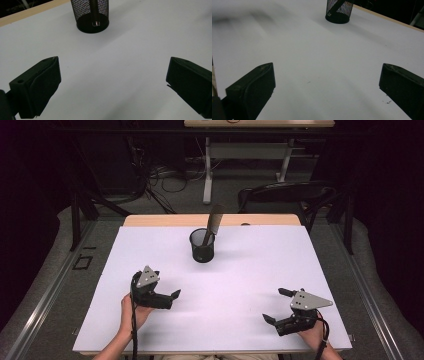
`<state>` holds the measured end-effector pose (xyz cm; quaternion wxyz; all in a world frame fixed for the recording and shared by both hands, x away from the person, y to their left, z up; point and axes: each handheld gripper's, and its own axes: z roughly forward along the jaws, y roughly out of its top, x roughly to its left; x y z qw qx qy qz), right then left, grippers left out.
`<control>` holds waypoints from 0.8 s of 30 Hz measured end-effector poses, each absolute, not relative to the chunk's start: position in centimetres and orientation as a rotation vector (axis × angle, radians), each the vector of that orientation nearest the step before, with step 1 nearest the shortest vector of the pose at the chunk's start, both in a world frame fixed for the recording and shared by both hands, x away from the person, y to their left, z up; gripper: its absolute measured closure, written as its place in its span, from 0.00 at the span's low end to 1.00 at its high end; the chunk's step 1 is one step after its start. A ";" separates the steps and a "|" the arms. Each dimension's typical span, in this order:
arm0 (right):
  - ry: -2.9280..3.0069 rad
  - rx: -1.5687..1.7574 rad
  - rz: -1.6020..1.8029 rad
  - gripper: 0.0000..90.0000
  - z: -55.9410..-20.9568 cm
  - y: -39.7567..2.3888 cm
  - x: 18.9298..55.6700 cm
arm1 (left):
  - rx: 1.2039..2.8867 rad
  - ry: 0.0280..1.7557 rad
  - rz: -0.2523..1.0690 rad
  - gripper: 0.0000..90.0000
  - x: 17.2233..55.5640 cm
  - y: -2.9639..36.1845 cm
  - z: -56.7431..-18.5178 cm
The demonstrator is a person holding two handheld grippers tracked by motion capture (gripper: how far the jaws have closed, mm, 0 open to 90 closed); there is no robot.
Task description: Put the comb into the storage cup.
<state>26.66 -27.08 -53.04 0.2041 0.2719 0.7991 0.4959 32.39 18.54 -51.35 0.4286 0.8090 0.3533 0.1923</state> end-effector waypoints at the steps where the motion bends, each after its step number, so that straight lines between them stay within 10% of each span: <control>1: 2.230 0.760 1.385 0.00 -53.1 -27.1 26.7 | 2.016 0.882 0.482 0.00 32.2 18.6 -51.4; 24: 2.235 0.754 1.385 0.00 -53.0 -27.0 26.6 | 2.017 0.922 0.472 0.00 29.6 20.1 -52.5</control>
